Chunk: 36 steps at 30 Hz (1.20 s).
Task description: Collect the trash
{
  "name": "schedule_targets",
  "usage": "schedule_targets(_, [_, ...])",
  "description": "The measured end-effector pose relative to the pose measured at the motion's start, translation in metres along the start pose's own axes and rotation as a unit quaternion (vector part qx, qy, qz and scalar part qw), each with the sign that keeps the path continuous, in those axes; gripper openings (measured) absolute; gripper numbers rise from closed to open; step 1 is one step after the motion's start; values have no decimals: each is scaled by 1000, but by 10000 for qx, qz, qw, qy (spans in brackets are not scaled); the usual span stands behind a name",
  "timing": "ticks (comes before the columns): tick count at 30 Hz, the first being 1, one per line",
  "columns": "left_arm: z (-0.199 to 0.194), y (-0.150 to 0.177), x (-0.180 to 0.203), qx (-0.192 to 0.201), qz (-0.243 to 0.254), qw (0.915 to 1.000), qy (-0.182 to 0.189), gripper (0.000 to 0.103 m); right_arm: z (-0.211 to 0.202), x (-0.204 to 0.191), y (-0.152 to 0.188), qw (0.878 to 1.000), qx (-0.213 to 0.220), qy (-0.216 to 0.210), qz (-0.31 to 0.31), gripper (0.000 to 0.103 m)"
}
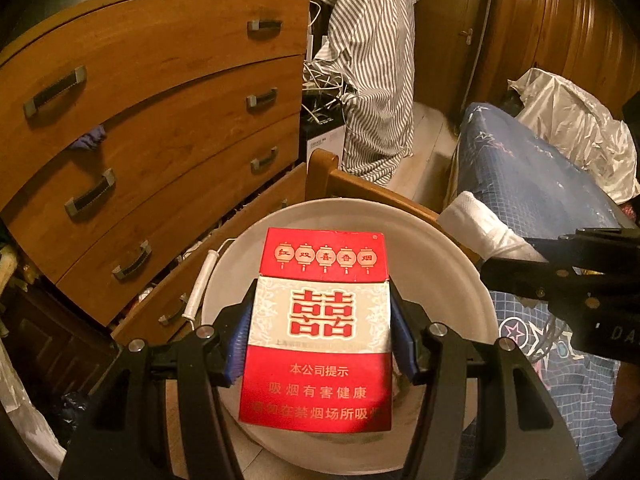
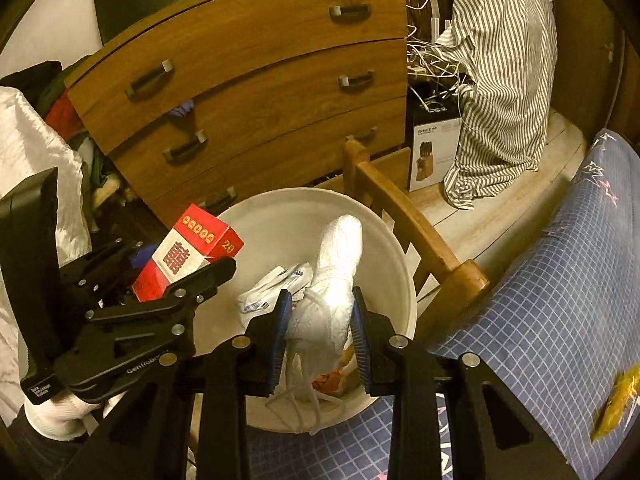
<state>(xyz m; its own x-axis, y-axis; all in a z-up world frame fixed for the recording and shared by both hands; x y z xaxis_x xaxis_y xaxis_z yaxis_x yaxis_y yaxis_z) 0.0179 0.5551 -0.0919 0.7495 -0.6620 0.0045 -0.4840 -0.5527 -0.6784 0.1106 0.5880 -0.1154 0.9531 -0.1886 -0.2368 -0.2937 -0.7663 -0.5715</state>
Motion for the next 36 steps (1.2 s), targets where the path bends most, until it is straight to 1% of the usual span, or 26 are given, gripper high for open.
schedule_targets(7, [7,-3,-2,14,-3,10000,-21,56,-1,7,-1,10000,-3,39,-48,31])
schedule_targets(8, [9,-3,-4,-13,-6,10000,-95,59,-1,8,-2,10000,29,35,-50,33])
schedule_targets(9, [11,-4,-5,-59,-14,9999,-154,67,-2,10,-3,10000,79,49,-32,41])
schedule_targets(10, [13,-3,-8,-77,-44,9998,-169,69,-4,13,-4,9999,151,8,10,51])
schedule_targets(12, [15,-2,-13,-59,-66,9996,-260,69,-5,16,-4,9998,200,-26,38,52])
schedule_targets(18, [14,-1,-18,-32,-165,9996,-227,69,-17,18,-4,9993,358,-73,30,52])
schedule_targets(21, [2,0,-22,93,-275,9994,-187,69,-38,13,3,9979,618,-178,-10,52])
schedule_targets(22, [-9,2,-25,206,-348,9990,-183,70,-47,10,7,9971,734,-192,-42,53])
schedule_targets(23, [-17,4,-27,284,-405,9986,-190,75,-54,7,10,9964,825,-180,-70,55])
schedule_targets(24, [-32,7,-31,440,-502,9975,-211,81,-65,3,17,9950,971,-178,-121,57])
schedule_targets(25, [-45,11,-32,572,-560,9965,-244,84,-77,-2,25,9932,1139,-195,-166,63])
schedule_targets(26, [-55,14,-33,667,-589,9957,-273,92,-89,-7,34,9912,1291,-184,-237,67])
schedule_targets(27, [-69,19,-34,810,-621,9942,-336,97,-100,-12,44,9890,1432,-163,-332,69])
schedule_targets(29, [-102,35,-35,1160,-672,9896,-529,97,-123,-24,72,9839,1713,-181,-484,77])
schedule_targets(30, [-112,39,-32,1257,-658,9886,-514,97,-132,-29,86,9820,1803,-155,-551,78])
schedule_targets(32, [-138,53,-24,1575,-612,9849,-374,97,-147,-34,109,9789,1945,-80,-619,79])
schedule_targets(33, [-148,59,-20,1635,-595,9842,-342,97,-152,-38,118,9778,1998,-67,-623,80])
schedule_targets(36, [-164,74,-7,1629,-536,9844,-393,97,-175,-41,146,9732,2234,-20,-553,81])
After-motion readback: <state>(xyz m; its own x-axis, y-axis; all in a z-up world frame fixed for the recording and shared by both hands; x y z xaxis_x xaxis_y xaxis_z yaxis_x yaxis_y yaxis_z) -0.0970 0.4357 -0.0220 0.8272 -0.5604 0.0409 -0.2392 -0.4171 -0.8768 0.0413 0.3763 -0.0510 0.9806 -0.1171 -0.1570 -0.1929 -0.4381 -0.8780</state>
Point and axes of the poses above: each gripper's, at about its wrist camera, not at the fingertips, and z roughly the way its jaws point, x to its right, y to its underside, the point moved 5 cm from there along z, roughly the way its jaws point, and after that the axes turned 5 degrees about -y, right-handed, at the moved point
